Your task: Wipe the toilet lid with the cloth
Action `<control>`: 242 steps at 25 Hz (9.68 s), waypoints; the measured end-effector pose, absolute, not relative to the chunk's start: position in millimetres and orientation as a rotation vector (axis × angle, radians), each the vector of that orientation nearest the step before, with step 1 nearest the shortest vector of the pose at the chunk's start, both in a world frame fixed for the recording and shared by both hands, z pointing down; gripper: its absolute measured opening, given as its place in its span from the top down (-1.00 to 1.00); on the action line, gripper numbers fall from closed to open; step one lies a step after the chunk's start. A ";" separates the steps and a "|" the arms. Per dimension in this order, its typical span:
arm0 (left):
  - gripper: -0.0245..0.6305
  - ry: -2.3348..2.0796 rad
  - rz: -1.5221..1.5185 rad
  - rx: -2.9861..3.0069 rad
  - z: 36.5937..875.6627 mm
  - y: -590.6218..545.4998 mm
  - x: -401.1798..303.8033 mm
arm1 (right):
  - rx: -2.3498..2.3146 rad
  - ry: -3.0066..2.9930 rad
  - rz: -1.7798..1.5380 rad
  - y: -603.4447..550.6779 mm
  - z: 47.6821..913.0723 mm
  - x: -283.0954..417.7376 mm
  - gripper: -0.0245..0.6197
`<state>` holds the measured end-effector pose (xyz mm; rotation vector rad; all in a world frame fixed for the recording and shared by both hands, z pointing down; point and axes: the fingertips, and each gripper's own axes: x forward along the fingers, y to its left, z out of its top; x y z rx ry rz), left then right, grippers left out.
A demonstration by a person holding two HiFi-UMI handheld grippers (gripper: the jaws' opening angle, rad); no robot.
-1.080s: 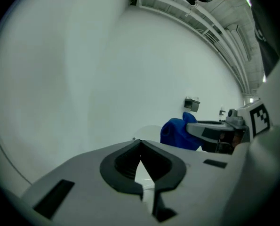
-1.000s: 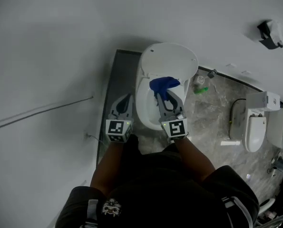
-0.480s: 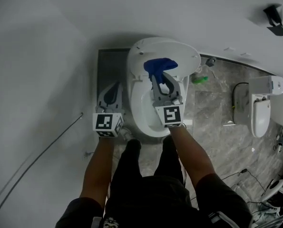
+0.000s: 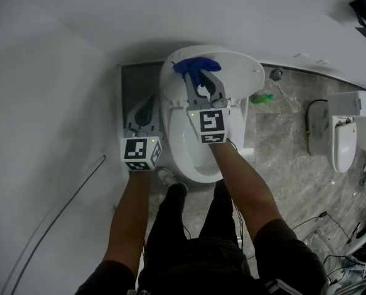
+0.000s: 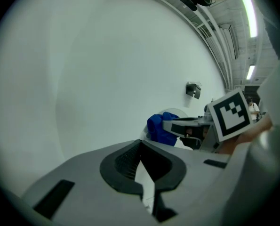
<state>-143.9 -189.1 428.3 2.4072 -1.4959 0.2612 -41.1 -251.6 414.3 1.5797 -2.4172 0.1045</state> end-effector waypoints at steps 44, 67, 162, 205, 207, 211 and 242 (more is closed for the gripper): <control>0.89 -1.588 0.308 2.308 458.8 -198.7 -156.6 | 1.416 -2.463 0.253 -215.4 487.0 -79.6 0.69; 0.89 -1.430 0.354 2.418 474.3 -209.5 -66.4 | 1.682 -2.148 0.231 -258.0 507.4 73.1 0.69; 0.89 -1.536 0.473 2.201 570.7 -162.4 -181.5 | 0.986 -2.339 0.346 -198.4 643.1 -111.0 0.69; 0.89 -1.490 0.434 2.360 495.0 -178.0 -68.5 | 1.434 -2.264 0.625 -161.1 571.8 125.3 0.69; 0.89 -1.508 0.432 2.410 469.2 -187.7 -75.2 | 1.418 -2.324 0.623 -152.6 544.0 114.3 0.69; 0.89 -1.514 0.472 2.495 428.2 -212.0 -84.7 | 1.399 -2.397 0.657 -125.8 508.0 91.8 0.69; 0.77 -1.119 0.800 2.887 397.8 -148.4 -65.4 | 1.791 -2.365 0.562 14.2 387.5 71.0 0.69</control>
